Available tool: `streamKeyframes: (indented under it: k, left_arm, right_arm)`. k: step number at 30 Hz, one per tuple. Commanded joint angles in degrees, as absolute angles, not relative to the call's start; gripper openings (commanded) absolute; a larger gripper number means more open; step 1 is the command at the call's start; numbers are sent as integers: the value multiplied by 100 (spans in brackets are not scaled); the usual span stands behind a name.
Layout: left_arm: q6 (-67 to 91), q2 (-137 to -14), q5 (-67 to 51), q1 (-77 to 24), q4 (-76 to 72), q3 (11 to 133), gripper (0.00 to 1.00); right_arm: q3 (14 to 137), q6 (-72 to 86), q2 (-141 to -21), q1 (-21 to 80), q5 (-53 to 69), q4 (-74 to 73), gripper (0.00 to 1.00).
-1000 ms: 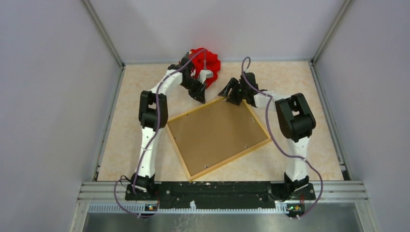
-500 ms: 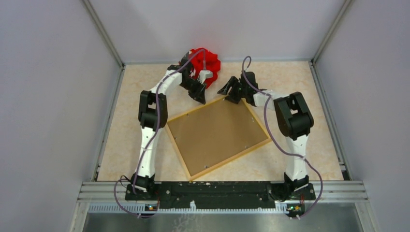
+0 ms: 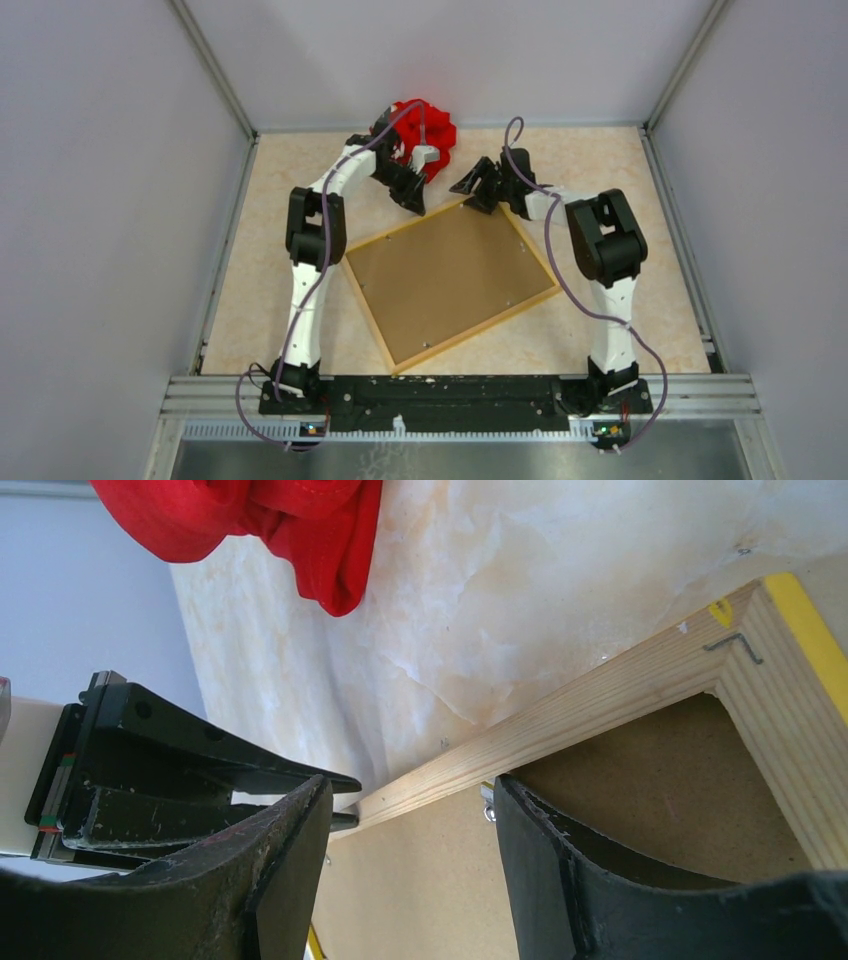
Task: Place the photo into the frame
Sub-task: Install the photo frame at the center of the board.
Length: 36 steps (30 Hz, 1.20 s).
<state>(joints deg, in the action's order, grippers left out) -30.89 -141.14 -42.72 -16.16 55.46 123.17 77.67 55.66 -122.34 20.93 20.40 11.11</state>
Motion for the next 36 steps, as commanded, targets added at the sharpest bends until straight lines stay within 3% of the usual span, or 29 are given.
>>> streamKeyframes:
  k: [1,23,36]
  left_arm:
    - [-3278,-14051,-4015,-1661,5634,12088,29]
    - [-3339,-13950,-3955,-1651,5590,11931,27]
    - [-3331,-13953,-3957,-1652,5581,11920,27]
  right_arm:
    - [7749,5388,-12150,2080,1946,1193,61]
    - [7445,4904,-11734,1991,1731,748,61]
    - [7724,5278,-12150,2133,2123,1041,61]
